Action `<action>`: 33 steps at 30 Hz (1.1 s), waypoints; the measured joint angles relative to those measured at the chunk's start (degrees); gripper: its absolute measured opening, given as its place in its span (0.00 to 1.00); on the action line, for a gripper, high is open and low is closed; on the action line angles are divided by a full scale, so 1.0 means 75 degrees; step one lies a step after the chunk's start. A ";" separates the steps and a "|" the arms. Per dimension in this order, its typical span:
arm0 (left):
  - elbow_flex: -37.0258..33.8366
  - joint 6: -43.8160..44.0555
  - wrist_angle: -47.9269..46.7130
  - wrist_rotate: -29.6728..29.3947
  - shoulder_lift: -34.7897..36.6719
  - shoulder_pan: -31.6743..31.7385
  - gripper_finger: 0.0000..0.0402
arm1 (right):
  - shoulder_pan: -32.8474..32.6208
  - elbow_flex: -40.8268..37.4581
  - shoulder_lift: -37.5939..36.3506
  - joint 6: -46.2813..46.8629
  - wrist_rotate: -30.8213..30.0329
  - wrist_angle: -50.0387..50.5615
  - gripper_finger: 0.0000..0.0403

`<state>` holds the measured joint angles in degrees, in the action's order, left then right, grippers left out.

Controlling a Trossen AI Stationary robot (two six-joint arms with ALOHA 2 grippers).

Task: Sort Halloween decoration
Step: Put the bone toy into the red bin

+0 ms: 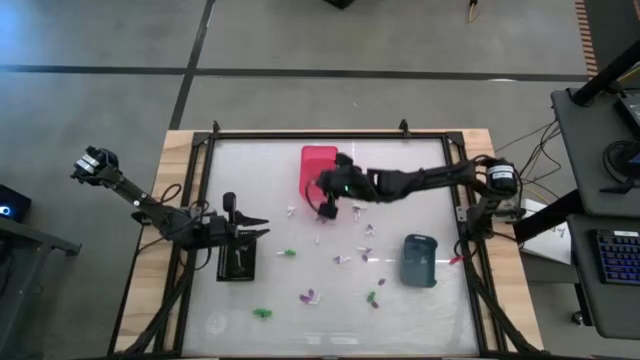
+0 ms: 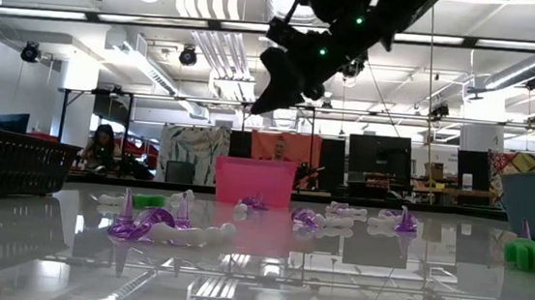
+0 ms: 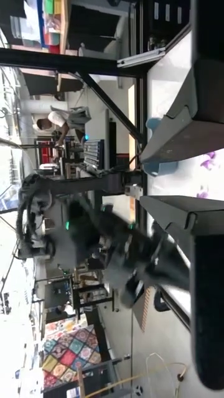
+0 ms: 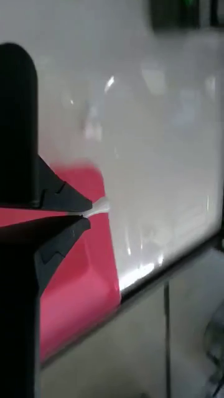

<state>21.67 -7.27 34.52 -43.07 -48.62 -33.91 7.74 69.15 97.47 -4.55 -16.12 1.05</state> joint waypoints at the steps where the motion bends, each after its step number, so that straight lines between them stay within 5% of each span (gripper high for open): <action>1: 0.0000 -0.0030 0.0000 -0.0002 -0.0001 0.0000 0.19 | 0.0145 0.0046 0.0000 0.0003 0.0001 0.0082 0.02; 12: 0.0000 -0.0367 -0.0008 -0.0005 -0.0006 0.0000 0.19 | 0.1234 0.0113 0.0141 0.0382 0.0776 0.0065 0.03; 25: -0.0003 -0.0429 -0.0038 -0.0005 -0.0006 0.0000 0.19 | 0.1217 0.0113 0.0131 0.0707 0.0957 -0.0005 0.26; 33: -0.0003 -0.0344 -0.0052 -0.0005 -0.0058 0.0000 0.19 | 0.0742 0.0113 -0.0237 0.1019 0.1147 0.0321 0.32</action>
<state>21.65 -9.85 34.13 -43.11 -49.05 -33.91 13.30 70.00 95.69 3.09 -7.53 3.46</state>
